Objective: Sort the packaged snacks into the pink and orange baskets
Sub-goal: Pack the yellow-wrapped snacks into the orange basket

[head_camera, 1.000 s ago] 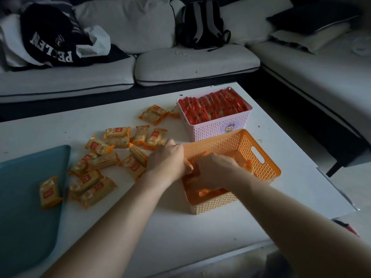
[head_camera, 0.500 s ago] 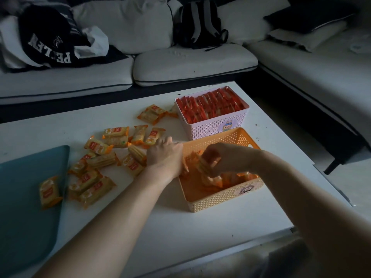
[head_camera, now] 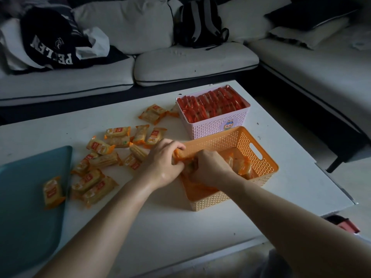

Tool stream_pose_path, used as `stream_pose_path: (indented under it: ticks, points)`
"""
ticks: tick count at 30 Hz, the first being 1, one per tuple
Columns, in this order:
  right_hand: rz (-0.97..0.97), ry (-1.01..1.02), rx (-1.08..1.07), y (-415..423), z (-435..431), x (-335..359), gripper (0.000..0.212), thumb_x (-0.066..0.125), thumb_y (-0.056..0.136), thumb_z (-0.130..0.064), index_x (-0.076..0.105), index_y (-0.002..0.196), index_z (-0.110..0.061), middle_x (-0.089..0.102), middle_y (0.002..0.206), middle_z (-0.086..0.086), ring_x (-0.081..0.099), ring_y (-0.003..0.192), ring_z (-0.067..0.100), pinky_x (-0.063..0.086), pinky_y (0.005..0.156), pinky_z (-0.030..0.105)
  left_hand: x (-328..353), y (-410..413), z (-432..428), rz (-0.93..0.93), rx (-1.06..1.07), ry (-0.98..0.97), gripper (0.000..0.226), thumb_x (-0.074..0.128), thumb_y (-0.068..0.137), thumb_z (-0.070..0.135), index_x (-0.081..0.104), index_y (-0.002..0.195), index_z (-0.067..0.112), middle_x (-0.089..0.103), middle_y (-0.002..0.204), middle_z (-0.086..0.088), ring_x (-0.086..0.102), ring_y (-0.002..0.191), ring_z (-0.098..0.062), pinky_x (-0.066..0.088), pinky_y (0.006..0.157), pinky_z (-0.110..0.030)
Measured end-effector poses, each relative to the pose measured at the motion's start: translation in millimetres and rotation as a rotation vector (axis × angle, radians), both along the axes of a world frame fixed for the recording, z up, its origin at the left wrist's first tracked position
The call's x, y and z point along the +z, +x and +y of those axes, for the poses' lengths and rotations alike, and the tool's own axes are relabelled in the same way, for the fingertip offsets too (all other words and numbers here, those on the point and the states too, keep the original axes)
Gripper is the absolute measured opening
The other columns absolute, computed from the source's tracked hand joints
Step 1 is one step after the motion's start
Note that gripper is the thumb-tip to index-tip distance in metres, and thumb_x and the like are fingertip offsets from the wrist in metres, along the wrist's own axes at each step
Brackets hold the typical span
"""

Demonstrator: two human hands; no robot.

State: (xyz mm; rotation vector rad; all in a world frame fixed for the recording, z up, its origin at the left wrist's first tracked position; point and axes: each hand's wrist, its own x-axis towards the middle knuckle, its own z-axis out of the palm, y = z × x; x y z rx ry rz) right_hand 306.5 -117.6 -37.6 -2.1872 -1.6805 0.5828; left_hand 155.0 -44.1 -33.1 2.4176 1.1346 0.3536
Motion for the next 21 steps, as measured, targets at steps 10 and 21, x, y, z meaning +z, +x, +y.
stream_pose_path:
  ticks: [10, 21]
  points:
    - [-0.206, 0.033, -0.021, 36.9, 4.6, 9.1, 0.024, 0.064, 0.094, -0.027, 0.068, 0.116, -0.016, 0.07, 0.102, 0.001, 0.067, 0.082, 0.017, 0.062, 0.07, 0.031, -3.1, 3.0, -8.4, 0.187, 0.011, 0.069, 0.05, 0.075, 0.077, 0.061, 0.06, 0.118, 0.035, 0.034, 0.145, 0.012, 0.042, 0.129, -0.019, 0.05, 0.096, -0.042]
    - [-0.116, -0.039, -0.062, 52.7, 16.5, 3.3, 0.027, 0.061, 0.095, -0.042, 0.064, 0.103, -0.016, 0.065, 0.084, -0.001, 0.066, 0.076, 0.016, 0.06, 0.072, 0.033, 3.5, -8.4, -16.5, -0.059, 0.044, 0.042, 0.047, 0.074, 0.083, 0.056, 0.059, 0.12, 0.033, 0.049, 0.127, 0.014, 0.045, 0.119, -0.006, 0.042, 0.091, -0.028]
